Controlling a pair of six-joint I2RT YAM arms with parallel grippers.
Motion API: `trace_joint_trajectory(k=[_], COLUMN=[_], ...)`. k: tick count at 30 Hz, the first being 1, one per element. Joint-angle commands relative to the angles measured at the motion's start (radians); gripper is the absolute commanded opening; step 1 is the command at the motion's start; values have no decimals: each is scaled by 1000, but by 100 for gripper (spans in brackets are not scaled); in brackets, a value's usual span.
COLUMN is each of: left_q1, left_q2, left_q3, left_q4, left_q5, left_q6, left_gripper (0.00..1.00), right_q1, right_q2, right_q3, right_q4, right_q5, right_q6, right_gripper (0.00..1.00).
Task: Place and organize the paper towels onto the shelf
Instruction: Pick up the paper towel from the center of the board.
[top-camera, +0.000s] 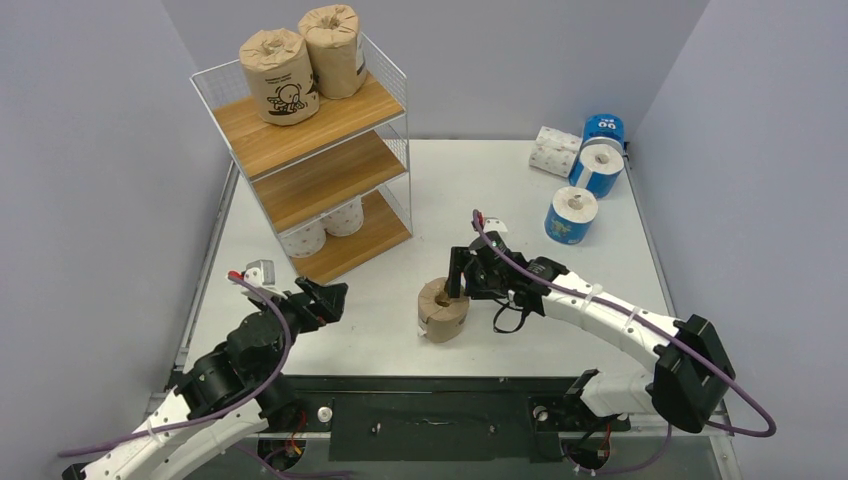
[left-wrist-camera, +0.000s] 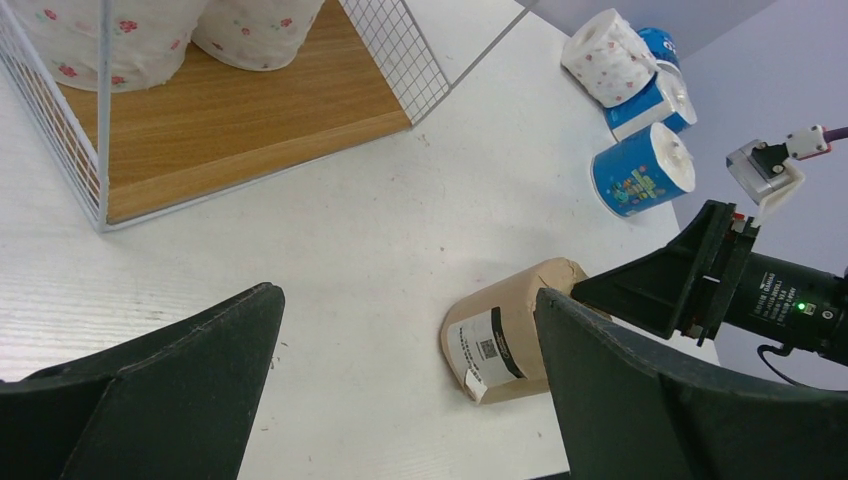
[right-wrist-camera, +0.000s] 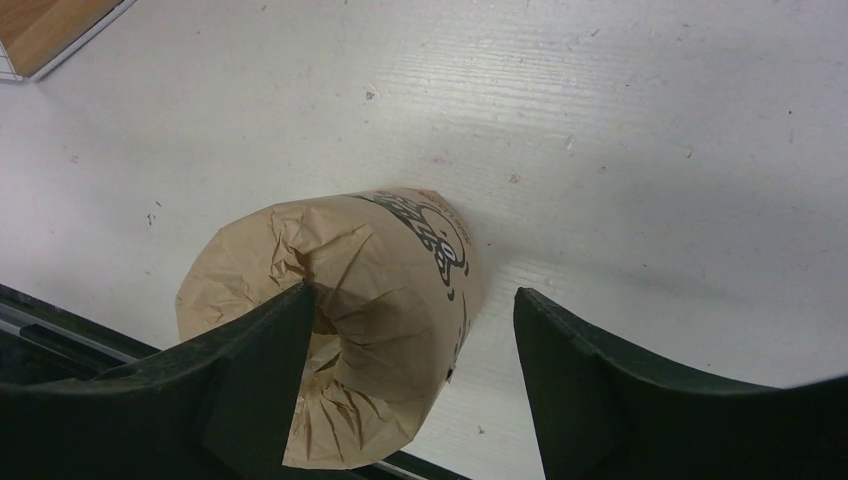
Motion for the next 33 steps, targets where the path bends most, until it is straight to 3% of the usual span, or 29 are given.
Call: trace_joint_trajectory(k=[1, 12, 21, 33], left_q1=[-1, -1, -1, -2], left_q2=[-67, -36, -25, -27], left_q3=[-36, -53, -72, -100], left_q4=[39, 48, 83, 119], left_q5=[37, 53, 78, 92], left_q6=[-15, -4, -9, -24], left_gripper=[96, 96, 96, 97], right_q1=[2, 57, 133, 141], right_q2=[-4, 62, 103, 151], right_q3=[24, 46, 78, 149], right_q4=[20, 1, -81, -180], right_q5=[-16, 2, 31, 33], right_q6=[-3, -7, -27, -48], right_gripper=[68, 61, 63, 38])
